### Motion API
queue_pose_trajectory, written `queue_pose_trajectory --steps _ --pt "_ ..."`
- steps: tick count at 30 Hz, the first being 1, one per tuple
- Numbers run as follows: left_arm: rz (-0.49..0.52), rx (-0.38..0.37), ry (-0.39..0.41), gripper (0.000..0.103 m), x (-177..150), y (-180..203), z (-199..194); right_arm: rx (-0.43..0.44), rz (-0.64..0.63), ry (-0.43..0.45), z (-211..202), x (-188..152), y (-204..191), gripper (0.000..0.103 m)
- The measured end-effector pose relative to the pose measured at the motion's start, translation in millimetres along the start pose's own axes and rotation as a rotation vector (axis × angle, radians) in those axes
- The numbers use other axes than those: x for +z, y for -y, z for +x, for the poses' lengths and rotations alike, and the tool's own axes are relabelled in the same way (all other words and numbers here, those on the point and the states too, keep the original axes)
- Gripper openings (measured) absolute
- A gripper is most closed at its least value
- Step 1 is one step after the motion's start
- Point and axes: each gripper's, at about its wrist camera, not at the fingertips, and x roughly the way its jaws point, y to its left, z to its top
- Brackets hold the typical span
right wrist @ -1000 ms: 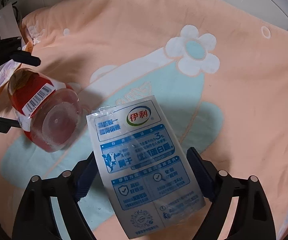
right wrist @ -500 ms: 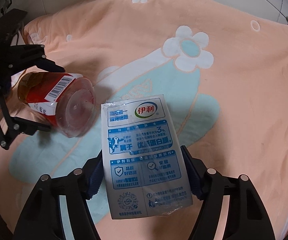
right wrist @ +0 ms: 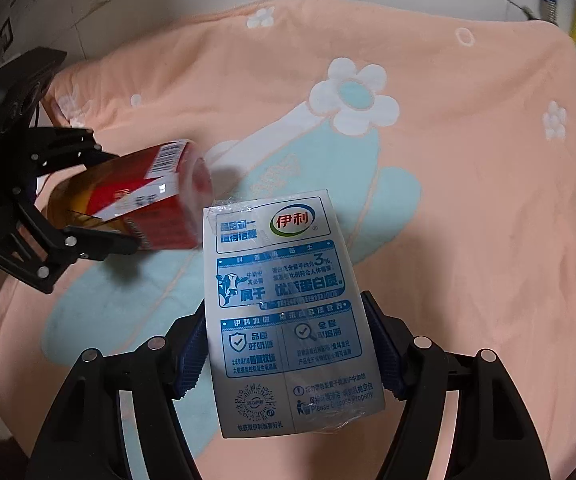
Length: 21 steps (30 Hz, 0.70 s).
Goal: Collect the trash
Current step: 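Grasp the gold-and-red bottle with the left gripper while the right gripper grasps the milk carton, then carry the bottle and milk carton over the green basket and release both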
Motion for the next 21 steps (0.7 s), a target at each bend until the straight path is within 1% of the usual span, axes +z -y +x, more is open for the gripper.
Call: queue_pose_trajectory --steps 3,7,11,14,21 --pt "-0.039 0.013 0.006 0.072 -2.3 0.6 -5.1 -0.015 0.01 0.013 -9.5 -7.7 -5.3 0.067" --pt "-0.066 0.035 0.015 0.071 -5.7 5.1 -11.3 -0.02 0.038 0.036 -27.0 -21.9 -10.2 0.067" --pt "-0.095 0.029 0.02 0.071 -8.6 10.5 -18.2 -0.026 0.065 0.054 -41.4 -36.1 -11.9 0.067" --pt "-0.095 0.029 0.033 0.071 -10.0 18.8 -27.2 -0.032 0.079 0.071 -54.8 -47.7 -15.4 0.067" --pt "-0.073 -0.011 0.064 0.07 -14.6 52.4 -55.2 -0.045 0.121 0.11 -88.0 -78.8 -22.8 0.067"
